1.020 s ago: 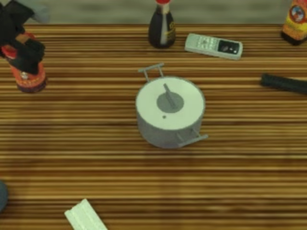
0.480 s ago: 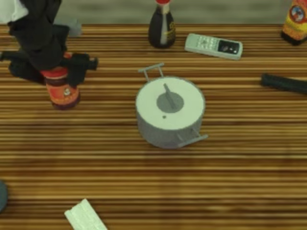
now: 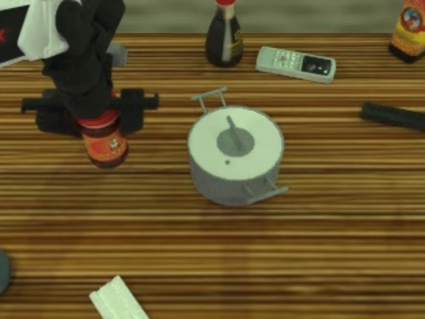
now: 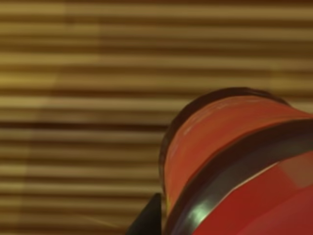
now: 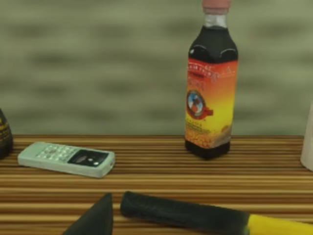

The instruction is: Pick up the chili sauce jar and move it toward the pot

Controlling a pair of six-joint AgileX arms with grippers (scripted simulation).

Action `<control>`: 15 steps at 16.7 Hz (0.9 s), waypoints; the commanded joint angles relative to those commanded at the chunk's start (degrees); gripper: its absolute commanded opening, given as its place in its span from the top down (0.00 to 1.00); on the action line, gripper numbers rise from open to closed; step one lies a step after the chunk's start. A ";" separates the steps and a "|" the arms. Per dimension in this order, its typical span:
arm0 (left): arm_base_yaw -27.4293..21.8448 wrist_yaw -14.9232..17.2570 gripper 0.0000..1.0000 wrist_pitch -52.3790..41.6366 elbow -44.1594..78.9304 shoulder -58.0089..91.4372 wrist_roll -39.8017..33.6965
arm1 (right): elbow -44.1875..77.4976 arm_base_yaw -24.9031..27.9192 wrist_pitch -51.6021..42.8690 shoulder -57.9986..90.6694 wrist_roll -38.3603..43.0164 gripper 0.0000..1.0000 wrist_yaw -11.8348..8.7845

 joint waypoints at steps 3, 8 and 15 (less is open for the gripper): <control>0.29 0.10 1.00 -0.14 0.14 0.27 0.18 | 0.00 0.00 0.00 0.00 0.00 0.00 0.00; 0.35 0.17 1.00 5.51 -2.23 2.79 0.50 | 0.00 0.00 0.00 0.00 0.00 0.00 0.00; 0.55 0.17 1.00 9.46 -4.29 5.12 0.60 | 0.00 0.00 0.00 0.00 0.00 0.00 0.00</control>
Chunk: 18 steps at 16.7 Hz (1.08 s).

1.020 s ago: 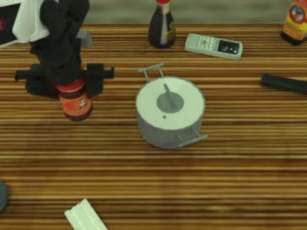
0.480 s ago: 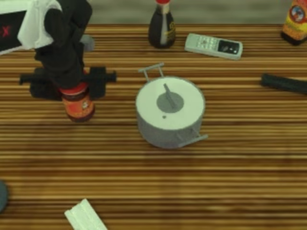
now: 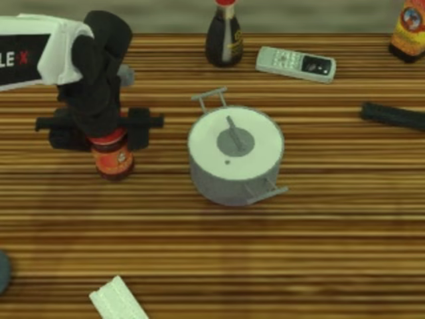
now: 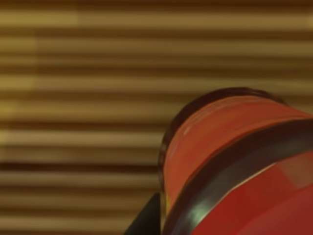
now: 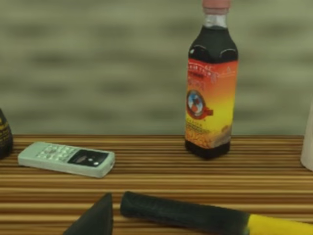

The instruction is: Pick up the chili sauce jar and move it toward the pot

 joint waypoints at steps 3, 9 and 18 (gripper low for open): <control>0.00 0.00 0.77 0.00 0.00 0.00 0.00 | 0.00 0.00 0.00 0.00 0.00 0.00 0.00; 0.00 0.00 0.32 0.00 0.00 0.00 0.00 | 0.00 0.00 0.00 0.00 0.00 0.00 0.00; 0.00 0.00 0.00 0.00 0.00 0.00 0.00 | 0.00 0.00 0.00 0.00 0.00 0.00 0.00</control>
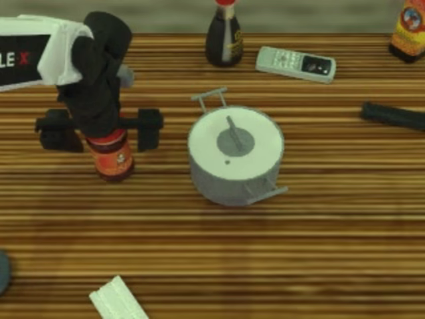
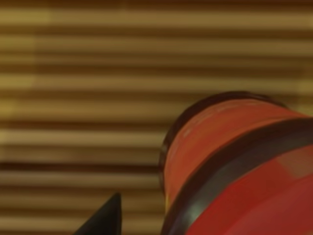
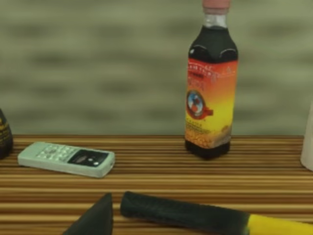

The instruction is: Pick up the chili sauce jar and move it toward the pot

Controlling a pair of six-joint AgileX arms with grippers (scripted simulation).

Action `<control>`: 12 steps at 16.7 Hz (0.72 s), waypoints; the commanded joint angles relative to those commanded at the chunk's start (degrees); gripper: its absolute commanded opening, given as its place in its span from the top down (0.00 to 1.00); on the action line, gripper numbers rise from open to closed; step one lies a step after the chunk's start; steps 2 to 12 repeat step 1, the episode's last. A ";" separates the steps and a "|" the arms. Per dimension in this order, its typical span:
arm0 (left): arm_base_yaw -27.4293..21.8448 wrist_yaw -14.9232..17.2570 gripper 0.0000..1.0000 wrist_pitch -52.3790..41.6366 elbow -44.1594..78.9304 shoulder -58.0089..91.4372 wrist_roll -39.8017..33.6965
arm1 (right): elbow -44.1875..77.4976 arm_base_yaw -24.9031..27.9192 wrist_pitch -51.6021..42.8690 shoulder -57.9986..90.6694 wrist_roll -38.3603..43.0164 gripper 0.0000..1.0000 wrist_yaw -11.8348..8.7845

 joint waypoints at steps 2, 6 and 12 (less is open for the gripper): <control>0.00 0.00 0.00 0.00 0.00 0.00 0.00 | 0.00 0.00 0.00 0.00 0.00 0.00 0.00; 0.00 0.00 0.00 0.00 0.00 0.00 0.00 | 0.00 0.00 0.00 0.00 0.00 0.00 0.00; 0.00 0.00 0.00 0.00 0.00 0.00 0.00 | 0.00 0.00 0.00 0.00 0.00 0.00 0.00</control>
